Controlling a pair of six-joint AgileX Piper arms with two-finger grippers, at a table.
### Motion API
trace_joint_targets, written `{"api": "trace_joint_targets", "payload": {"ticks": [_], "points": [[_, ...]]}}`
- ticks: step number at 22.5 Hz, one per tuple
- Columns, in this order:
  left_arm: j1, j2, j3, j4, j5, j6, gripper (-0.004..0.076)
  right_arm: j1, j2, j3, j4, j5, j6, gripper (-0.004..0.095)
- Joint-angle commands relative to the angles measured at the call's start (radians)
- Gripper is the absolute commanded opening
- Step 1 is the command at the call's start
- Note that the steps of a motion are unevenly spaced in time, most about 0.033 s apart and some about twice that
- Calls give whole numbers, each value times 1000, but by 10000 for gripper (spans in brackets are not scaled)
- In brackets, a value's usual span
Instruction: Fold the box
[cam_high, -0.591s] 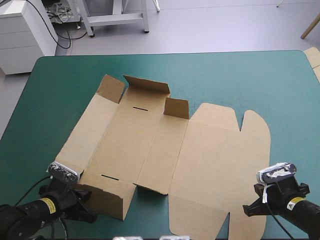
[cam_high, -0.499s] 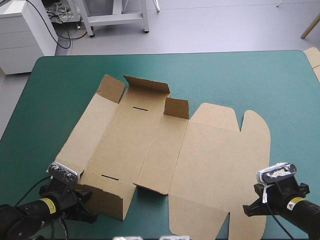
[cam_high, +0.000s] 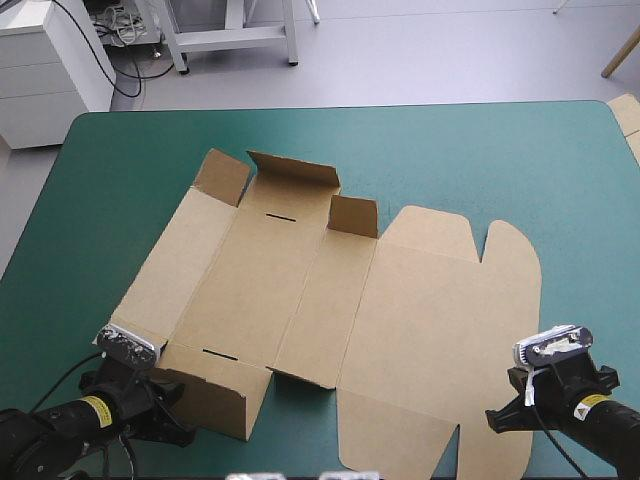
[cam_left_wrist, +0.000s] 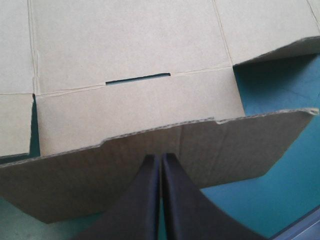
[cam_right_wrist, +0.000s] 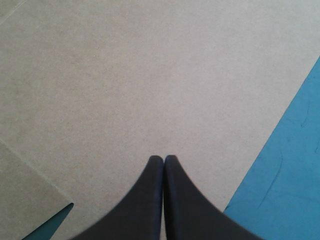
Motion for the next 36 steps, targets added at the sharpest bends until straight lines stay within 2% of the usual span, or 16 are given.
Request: {"api": "trace_joint_targets", "payload": {"ticks": [1,2,3,4,5,7,14,21,26,29,36], "points": [[-8,4,-24,-17,-44,-2,-8,0,2,-27,19,-45,-9,102],[-8,4,-24,-17,-47,-2,-8,0,2,-27,19,-45,-9,171],[-8,4,-24,-17,-47,1,-8,0,2,-33,19,-38,-9,343],[-8,4,-24,-17,-47,3,-8,0,2,-39,19,-25,-9,423],[-8,4,-24,-17,-43,3,-8,0,2,-62,19,-1,-4,620],[-8,4,-24,-17,-43,6,-8,0,2,-117,13,37,-4,776],[-8,4,-46,-17,-35,13,-8,0,97,-324,13,90,-21,776],[-8,4,-156,78,-32,16,-8,1,463,-627,29,148,-152,765],[-8,4,-160,89,-36,16,-8,1,669,-794,160,170,-303,763],[-8,4,-160,89,-36,16,-8,1,801,-922,241,230,-388,763],[-8,4,-160,89,-36,16,-8,3,994,-1139,280,255,-439,761]]}}
